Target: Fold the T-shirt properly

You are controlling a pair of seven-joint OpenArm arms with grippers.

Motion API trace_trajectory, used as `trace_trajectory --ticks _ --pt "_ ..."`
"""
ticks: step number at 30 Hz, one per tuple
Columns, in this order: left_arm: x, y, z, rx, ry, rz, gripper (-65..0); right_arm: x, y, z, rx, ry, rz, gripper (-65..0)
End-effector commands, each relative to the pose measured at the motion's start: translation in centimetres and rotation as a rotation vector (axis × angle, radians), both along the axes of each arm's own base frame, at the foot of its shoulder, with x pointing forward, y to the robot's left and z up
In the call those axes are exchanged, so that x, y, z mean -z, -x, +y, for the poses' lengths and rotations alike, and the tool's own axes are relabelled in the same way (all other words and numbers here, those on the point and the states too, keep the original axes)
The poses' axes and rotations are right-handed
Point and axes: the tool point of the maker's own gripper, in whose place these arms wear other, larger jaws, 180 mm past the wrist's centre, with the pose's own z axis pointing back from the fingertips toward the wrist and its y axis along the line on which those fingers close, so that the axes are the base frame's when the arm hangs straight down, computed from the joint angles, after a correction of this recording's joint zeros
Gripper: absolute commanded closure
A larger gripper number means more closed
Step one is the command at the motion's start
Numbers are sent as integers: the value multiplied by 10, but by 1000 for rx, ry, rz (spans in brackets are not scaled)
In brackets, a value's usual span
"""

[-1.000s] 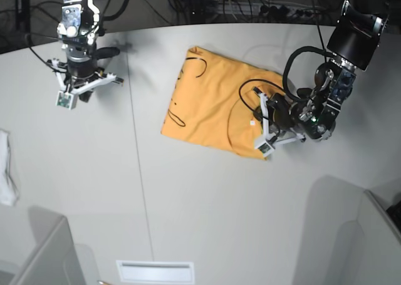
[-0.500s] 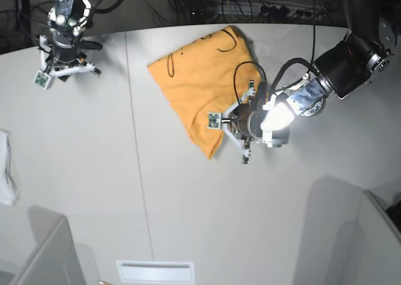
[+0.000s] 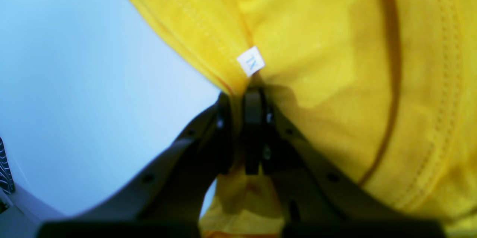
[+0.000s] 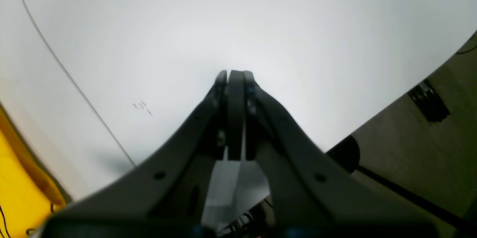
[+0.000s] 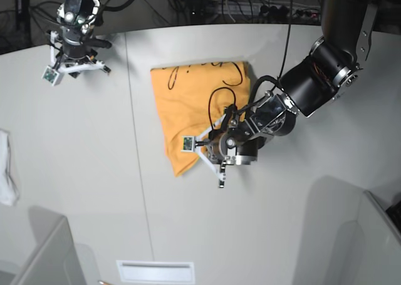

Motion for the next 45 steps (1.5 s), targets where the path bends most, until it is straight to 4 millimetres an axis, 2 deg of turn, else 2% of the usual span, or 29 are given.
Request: trace_trajectory --ticks 1,5,9,17,23,25,28,31,36,39,42,44,45 --pt "9 8 3 5 -20 35 0 -8 -4 -4 2 27 -30 0" --pt "3 6 -11 27 -5 21 0 -9 -5 -5 2 28 -33 0" --pt "2 4 -11 30 -11 14 0 -10 -5 -6 -1 32 -33 0" --pt "-15 -13 -16 23 5 -21 0 -12 -10 -4 -5 31 -46 0" --pt "-35 -33 -19 18 16 -69 -291 -12 -11 -3 -8 29 -48 0" --pt "-44 -39 -28 11 46 -84 -385 -12 -12 -2 -8 27 -48 0" --pt "-63 -51 -35 -17 101 -118 -469 -12 -12 -2 -8 27 -48 0" --pt "-97 -68 -37 -58 188 -181 -507 -11 -14 5 -31 20 -48 0" --pt "-164 -93 -23 -166 312 -312 -508 -12 -21 17 -97 22 -53 0" --pt "-194 -89 10 -268 319 -396 -482 -13 -22 17 -96 23 -58 0" --pt "-210 -54 45 -325 341 -480 -392 -13 -20 16 -97 27 -54 0" --pt "-204 -24 67 -351 342 -489 -281 -12 -18 16 -98 28 -49 0" --pt "-192 -9 80 -381 328 -468 -209 -13 -19 14 -101 35 -51 0"
